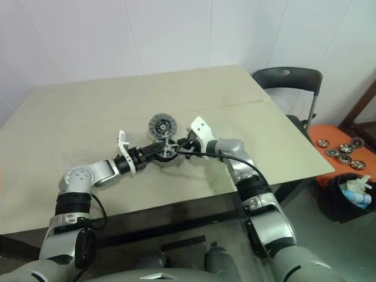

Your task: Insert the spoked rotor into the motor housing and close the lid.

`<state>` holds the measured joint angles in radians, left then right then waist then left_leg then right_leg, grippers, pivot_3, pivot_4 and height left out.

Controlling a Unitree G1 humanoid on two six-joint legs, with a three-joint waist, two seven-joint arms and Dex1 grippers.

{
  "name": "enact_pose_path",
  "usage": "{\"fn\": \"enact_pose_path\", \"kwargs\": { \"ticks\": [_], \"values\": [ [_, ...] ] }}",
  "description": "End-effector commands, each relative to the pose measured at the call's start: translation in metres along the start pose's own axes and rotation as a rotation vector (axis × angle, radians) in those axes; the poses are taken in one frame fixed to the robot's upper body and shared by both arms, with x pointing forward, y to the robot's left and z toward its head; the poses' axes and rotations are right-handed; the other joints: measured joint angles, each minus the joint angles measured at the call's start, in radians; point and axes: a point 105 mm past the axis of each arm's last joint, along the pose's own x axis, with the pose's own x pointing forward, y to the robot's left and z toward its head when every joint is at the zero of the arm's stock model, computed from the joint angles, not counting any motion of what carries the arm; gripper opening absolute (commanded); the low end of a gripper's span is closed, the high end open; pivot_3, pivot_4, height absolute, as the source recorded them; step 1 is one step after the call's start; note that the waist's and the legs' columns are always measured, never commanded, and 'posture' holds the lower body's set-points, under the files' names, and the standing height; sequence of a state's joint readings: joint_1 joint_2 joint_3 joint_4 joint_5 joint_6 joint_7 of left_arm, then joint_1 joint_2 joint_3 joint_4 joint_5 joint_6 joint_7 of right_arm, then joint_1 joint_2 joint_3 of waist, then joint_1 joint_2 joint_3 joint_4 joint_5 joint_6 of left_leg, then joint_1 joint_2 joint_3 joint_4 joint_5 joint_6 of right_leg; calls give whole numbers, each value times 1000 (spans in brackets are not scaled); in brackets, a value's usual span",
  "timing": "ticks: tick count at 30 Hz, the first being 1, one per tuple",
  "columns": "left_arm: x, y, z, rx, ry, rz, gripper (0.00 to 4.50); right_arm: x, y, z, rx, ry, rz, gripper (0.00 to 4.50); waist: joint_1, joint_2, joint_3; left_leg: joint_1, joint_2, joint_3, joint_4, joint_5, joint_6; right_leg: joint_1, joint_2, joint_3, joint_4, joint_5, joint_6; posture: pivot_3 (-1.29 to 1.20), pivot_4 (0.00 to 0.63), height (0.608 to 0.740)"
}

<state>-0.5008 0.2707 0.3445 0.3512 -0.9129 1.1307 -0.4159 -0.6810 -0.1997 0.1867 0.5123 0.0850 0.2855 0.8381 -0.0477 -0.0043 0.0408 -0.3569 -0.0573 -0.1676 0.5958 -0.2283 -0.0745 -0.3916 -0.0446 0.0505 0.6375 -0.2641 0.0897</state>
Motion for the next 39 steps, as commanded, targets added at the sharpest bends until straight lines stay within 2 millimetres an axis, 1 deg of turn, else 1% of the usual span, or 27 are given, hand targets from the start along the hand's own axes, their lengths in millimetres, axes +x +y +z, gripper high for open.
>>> {"fn": "enact_pose_path", "kwargs": {
  "ticks": [1, 5, 8, 10, 13, 15, 16, 19, 23, 25, 27, 30, 33, 37, 39],
  "values": [
    [-6, -24, 26, 63, -60, -45, 3295, 5, 1, 19, -44, -50, 6, 0, 3, 0, 0, 0, 0, 0, 0, 0, 0, 0, 0, 0, 0, 0, 0, 0, 0, 740],
    [-4, -39, 35, 70, -89, -80, 3295, 6, 2, 15, -44, -41, 6, 0, 4, -2, 1, -1, -1, 0, 0, 0, 0, 1, -1, 0, -2, 0, 0, 0, 0, 740],
    [-1, -42, 32, 98, -72, -71, 3295, 7, 3, 13, -44, -37, 7, 0, 4, -3, 2, -2, -1, 0, 0, 0, 0, 0, -1, 0, -3, 0, -1, 0, 0, 740],
    [0, -41, 30, 116, -59, -54, 3295, 8, 4, 13, -44, -37, 9, 0, 3, -3, 2, -2, -1, 0, 0, 0, 0, 1, -1, 0, -3, 1, -1, 0, 0, 740],
    [1, -31, 21, 195, -20, 16, 3295, 8, 4, 13, -43, -36, 9, 0, 2, -2, 2, -1, -1, 0, 0, 0, 0, 0, -1, 0, -3, 1, -1, 0, 0, 740],
    [2, -27, 20, 262, -28, 42, 3295, 7, 3, 13, -41, -39, 5, 0, 2, -2, 2, -1, -1, 0, 0, 0, 0, 1, -1, 0, -3, 1, -1, 0, 0, 740],
    [3, -27, 23, 292, -53, 49, 3295, 7, 3, 14, -35, -46, 2, 0, 2, -2, 2, -1, -1, 0, 0, 0, 0, 1, -1, 0, -3, 1, -1, 0, 0, 740],
    [2, -30, 40, 414, -202, 53, 3295, 9, 2, 23, 4, -94, -6, 0, 5, -2, 2, -1, -1, 0, 0, 0, 0, 0, -1, 0, -3, 1, -1, 0, 0, 740],
    [-5, -39, 61, 597, -393, 68, 3295, 17, 11, 34, 29, -147, 3, 0, 5, -2, 2, -1, 0, 1, 0, 0, 0, 0, -1, 0, -3, 1, -2, 0, 0, 740],
    [-9, -44, 68, 664, -470, 67, 3295, 24, 14, 36, 35, -164, -25, 0, 5, -2, 2, -1, 0, 1, 0, 0, 0, 0, -1, 0, -3, 1, -2, 0, 0, 740],
    [-12, -47, 70, 713, -511, 70, 3295, 29, 16, 37, 35, -171, -56, 0, 5, -2, 2, -1, 0, 1, -1, 0, 0, 0, -1, 0, -3, 1, -2, 0, 0, 740],
    [-15, -48, 69, 784, -539, 76, 3295, 40, 18, 31, 30, -145, -123, 0, 5, -2, 2, -1, 0, 1, -1, 0, 0, 0, -1, 0, -3, 1, -1, 0, 0, 740],
    [-16, -46, 59, 855, -501, 72, 3295, 52, 28, 14, 20, -55, -146, 0, 5, -2, 2, -1, -1, 1, -1, 0, 0, 0, -1, 0, -3, 1, -1, 0, 0, 740],
    [-24, -43, 50, 891, -470, 64, 3295, 58, 33, 8, 17, -19, -152, 0, 4, -2, 2, -1, -1, 1, -1, 0, 0, 0, -1, 0, -3, 1, -2, 0, 0, 740],
    [-33, -40, 50, 897, -471, 71, 3295, 56, 27, 7, 22, -2, -171, 0, 4, -2, 2, -1, -1, 1, -1, 0, 0, 0, 0, 0, -3, 1, -2, 0, 0, 740]
  ]
}}
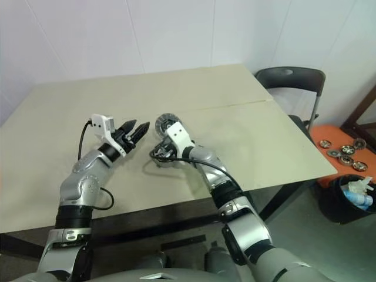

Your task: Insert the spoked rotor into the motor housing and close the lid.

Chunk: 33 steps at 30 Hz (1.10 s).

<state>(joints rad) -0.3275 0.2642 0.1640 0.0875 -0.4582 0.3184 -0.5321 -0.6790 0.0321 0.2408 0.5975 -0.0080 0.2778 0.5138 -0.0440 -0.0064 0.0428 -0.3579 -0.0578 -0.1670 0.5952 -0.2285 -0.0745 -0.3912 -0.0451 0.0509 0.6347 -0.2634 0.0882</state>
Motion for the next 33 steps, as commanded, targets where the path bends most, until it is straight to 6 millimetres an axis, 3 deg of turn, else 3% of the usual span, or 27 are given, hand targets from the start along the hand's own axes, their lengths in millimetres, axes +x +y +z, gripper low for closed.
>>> {"fn": "enact_pose_path", "kwargs": {
  "ticks": [1, 8, 10, 14, 26, 27, 33],
  "values": [
    [-10, 1, 21, 77, -52, -22, 3295, 1, -8, 11, -15, -13, -28, 0, 0, 0, 0, 0, 0, 0, 0, 0, 0, 0, 0, 0, 0, 0, 0, 0, 0, 740],
    [-25, 16, 13, 151, -4, 12, 3295, -2, -13, 2, -28, 35, -19, 0, 0, 0, 0, 1, 0, 0, 0, 0, 0, 1, 0, 0, 1, 0, 0, 0, 0, 740],
    [-26, 17, 12, 155, -6, 16, 3295, -3, -13, -15, -63, 127, -14, 0, 0, 0, 0, 1, 0, 0, 0, 0, 0, 1, 0, 0, 1, 0, 0, 0, 0, 740],
    [-25, 17, 11, 163, -10, 18, 3295, -5, -5, -37, -52, 230, 36, 0, 0, 0, -1, 3, 0, 0, 0, 0, 0, 2, 0, 0, 1, 0, 0, 0, 0, 740],
    [-20, 10, 11, 179, -16, -5, 3295, -11, -6, -60, -5, 363, 31, 0, 0, 3, -9, 4, 0, 0, 0, 0, 0, 4, 0, 0, 1, -1, 0, 0, 0, 740],
    [-20, 9, 11, 180, -16, -6, 3295, -10, -6, -58, 1, 351, 28, 0, 0, 3, -10, 4, 0, 0, 0, 0, 0, 4, 0, 0, 1, -1, 0, 0, 0, 740],
    [-29, 1, 17, 172, -43, -82, 3295, -7, 9, 8, 7, 28, 174, 0, -3, 4, -10, 3, 0, 0, 0, 0, 0, 3, 0, -1, 1, -1, 1, 0, 0, 740]
  ]
}}
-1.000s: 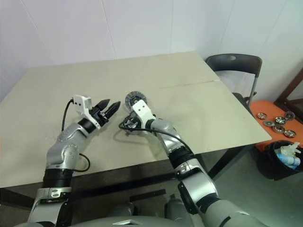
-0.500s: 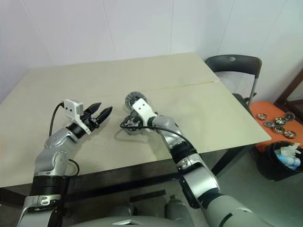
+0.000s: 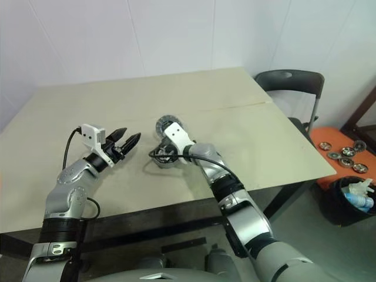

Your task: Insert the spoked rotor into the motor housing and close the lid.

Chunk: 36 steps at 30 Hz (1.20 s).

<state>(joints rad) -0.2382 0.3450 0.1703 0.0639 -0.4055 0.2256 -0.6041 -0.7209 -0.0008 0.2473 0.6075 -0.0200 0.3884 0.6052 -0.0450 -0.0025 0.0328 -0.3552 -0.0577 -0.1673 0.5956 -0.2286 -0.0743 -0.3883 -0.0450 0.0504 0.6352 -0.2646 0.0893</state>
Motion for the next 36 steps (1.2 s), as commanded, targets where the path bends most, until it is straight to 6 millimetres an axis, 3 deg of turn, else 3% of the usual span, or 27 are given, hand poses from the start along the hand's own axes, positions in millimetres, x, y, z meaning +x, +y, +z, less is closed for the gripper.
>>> {"fn": "enact_pose_path", "kwargs": {
  "ticks": [1, 4, 6, 15, 18, 25, 29, 32, 36],
  "values": [
    [-7, -9, 23, 37, -82, -87, 3295, -8, 14, 20, -21, -99, 140, 0, -3, 0, 1, -1, 0, 0, 0, 0, 0, -1, 0, 0, 0, 0, 0, 0, 0, 740],
    [-16, -8, 26, 44, -95, -116, 3295, -16, 13, 27, -76, -108, 189, 0, -4, 2, 3, -2, 0, 0, -1, 0, 0, -2, 0, 0, 0, 1, 0, 0, 0, 740],
    [-24, -7, 23, 60, -74, -139, 3295, -22, 9, 21, -159, -44, 222, 0, -3, 2, 3, -2, 0, 0, -1, 0, 0, -2, 0, 0, 0, 0, 0, 0, 0, 740],
    [-47, -2, 0, 138, 73, -179, 3295, -36, -14, 16, -428, 173, 249, 0, 0, 4, 5, -2, 0, 0, -1, 0, 0, -2, 0, 0, 0, -3, -2, 0, 0, 740],
    [-48, -2, -2, 137, 73, -174, 3327, -35, -17, 23, -474, 181, 240, 584, 1, 4, 5, -2, 0, 0, -1, 0, 0, -3, 0, 0, 0, -2, -2, 0, 0, 740],
    [-46, -5, -10, 119, 74, -155, 3327, -33, -15, 25, -513, 196, 263, 2857, 1, 4, 5, -2, 0, 0, -1, 0, 0, -3, 0, 0, 0, -2, -3, 0, 0, 740],
    [-47, -4, -14, 111, 82, -147, 3327, -36, -8, 50, -471, 108, 295, 4274, 0, 3, 5, -2, 0, 0, -2, 0, 0, -3, 0, 0, 0, -1, -3, 0, 0, 740],
    [-46, -4, -16, 109, 86, -146, 3327, -39, -13, 56, -507, 111, 275, 4455, 1, 4, 5, -2, 1, 0, -2, 0, 0, -3, 0, 0, 0, -1, -3, 0, 0, 740],
    [-45, -3, -17, 110, 89, -143, 3327, -38, -14, 42, -548, 166, 281, 4455, 1, 4, 5, -2, 0, 0, -2, 0, 0, -3, 0, 0, 0, -1, -3, 0, 0, 740]
  ]
}}
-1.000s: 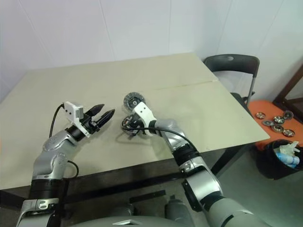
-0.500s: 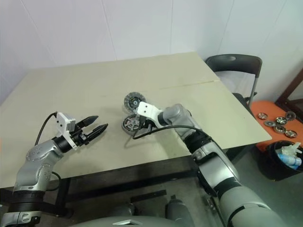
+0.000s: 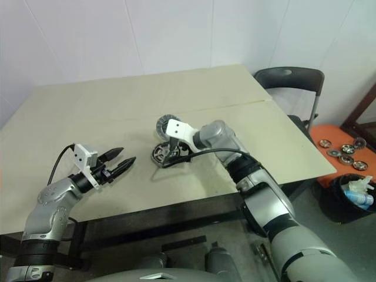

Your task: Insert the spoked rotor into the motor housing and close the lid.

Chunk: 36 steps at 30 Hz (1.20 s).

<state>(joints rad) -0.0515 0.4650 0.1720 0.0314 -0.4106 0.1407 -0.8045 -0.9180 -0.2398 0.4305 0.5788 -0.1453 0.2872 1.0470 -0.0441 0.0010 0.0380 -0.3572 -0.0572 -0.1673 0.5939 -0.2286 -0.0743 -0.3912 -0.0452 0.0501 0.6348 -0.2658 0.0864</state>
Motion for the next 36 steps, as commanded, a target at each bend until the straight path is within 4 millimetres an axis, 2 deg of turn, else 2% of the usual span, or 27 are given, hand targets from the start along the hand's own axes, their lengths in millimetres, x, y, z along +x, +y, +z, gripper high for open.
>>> {"fn": "enact_pose_path", "kwargs": {
  "ticks": [1, 7, 15, 19, 26, 35, 36],
  "values": [
    [3, 1, 9, 35, -28, -3, 3327, -2, 0, 8, -66, -2, 8, 4455, 1, 0, 0, 0, 0, 0, 0, 0, 0, 0, 0, 0, 0, 0, 0, 0, 0, 740],
    [4, 1, 7, 35, -21, -1, 3327, 0, 12, -10, -89, 64, 55, 4455, 0, 0, 0, 0, 0, 0, 0, 0, 0, 0, 0, 0, 0, 0, 0, 0, 0, 740],
    [4, 1, 6, 38, -19, 7, 3327, 5, 11, -20, -78, 97, 35, 4455, 0, 0, 0, 0, 0, 0, 0, 0, 0, 0, 0, 0, 0, 0, 0, 0, 0, 740],
    [5, 1, 5, 39, -19, 11, 3327, 9, 11, -26, -81, 112, 14, 3610, 0, 0, 0, 0, 0, 0, 0, 0, 0, 0, 0, 0, 0, 0, 0, 0, 0, 740],
    [5, 1, 4, 43, -16, 19, 3327, 9, 9, -28, -90, 122, -4, 1201, 0, 0, 0, 1, 0, 0, 0, 0, 0, 1, 0, 0, 0, 0, 0, 0, 0, 740],
    [6, 3, 3, 53, -7, 27, 3327, 6, 8, -21, -115, 109, 3, 1201, 2, 0, 0, 0, 0, 0, 0, 0, 0, 0, 0, 0, 0, 1, 0, 0, 0, 740],
    [6, 3, 3, 53, -7, 28, 3327, 6, 9, -21, -116, 105, 9, 1021, 2, 0, 0, 0, 0, 0, 0, 0, 0, 0, 0, 0, 0, 1, 0, 0, 0, 740]
  ]
}}
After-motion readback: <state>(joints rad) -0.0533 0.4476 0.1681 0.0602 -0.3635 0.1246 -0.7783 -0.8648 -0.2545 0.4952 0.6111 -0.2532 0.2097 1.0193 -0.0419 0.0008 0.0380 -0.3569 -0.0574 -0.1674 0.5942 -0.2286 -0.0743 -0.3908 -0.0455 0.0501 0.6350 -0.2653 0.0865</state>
